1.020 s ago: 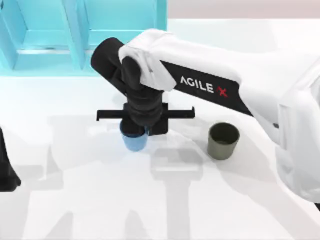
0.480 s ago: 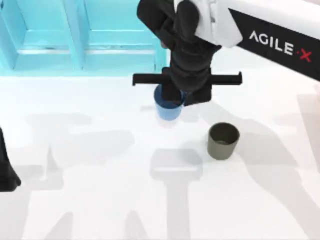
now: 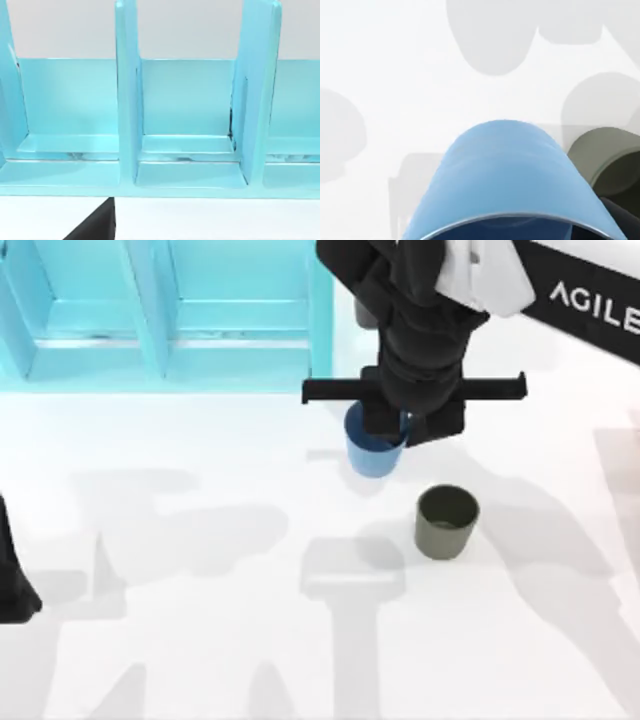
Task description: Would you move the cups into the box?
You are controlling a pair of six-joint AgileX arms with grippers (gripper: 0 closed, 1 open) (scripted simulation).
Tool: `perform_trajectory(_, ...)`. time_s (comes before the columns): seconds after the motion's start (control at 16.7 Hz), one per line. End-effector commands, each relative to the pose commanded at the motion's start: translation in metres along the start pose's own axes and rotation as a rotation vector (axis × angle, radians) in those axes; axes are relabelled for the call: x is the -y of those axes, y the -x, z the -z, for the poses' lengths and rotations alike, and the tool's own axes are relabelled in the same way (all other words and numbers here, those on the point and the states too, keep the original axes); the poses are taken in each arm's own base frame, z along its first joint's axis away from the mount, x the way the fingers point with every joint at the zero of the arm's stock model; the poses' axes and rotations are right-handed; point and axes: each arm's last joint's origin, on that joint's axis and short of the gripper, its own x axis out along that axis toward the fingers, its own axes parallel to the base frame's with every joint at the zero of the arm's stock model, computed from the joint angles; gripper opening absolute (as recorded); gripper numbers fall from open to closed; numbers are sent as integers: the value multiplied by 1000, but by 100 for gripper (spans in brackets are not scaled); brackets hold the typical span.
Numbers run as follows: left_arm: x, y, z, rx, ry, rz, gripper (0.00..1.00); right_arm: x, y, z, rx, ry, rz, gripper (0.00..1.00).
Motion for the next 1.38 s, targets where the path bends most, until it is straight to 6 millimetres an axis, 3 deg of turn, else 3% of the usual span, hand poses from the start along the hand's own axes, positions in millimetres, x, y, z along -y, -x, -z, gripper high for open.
perform_trajectory(0.12, 0, 0, 0, 0, 0, 0, 100, 12, 0, -6, -11, 2, 8, 0)
perform_trajectory(0.3, 0, 0, 0, 0, 0, 0, 100, 59, 2, -24, -36, 7, 27, 0)
perform_trajectory(0.54, 0, 0, 0, 0, 0, 0, 100, 159, 9, -42, -88, 7, 53, 0)
perform_trajectory(0.72, 0, 0, 0, 0, 0, 0, 100, 242, 18, -36, -134, 4, 56, 0)
perform_trajectory(0.9, 0, 0, 0, 0, 0, 0, 100, 323, 33, -8, -169, 1, 40, 0)
perform_trajectory(1.08, 0, 0, 0, 0, 0, 0, 100, 390, 49, 38, -187, -2, 15, 0)
perform_trajectory(1.2, 0, 0, 0, 0, 0, 0, 100, 419, 59, 71, -190, -5, -3, 0)
perform_trajectory(1.38, 0, 0, 0, 0, 0, 0, 100, 442, 68, 105, -188, -9, -20, 0)
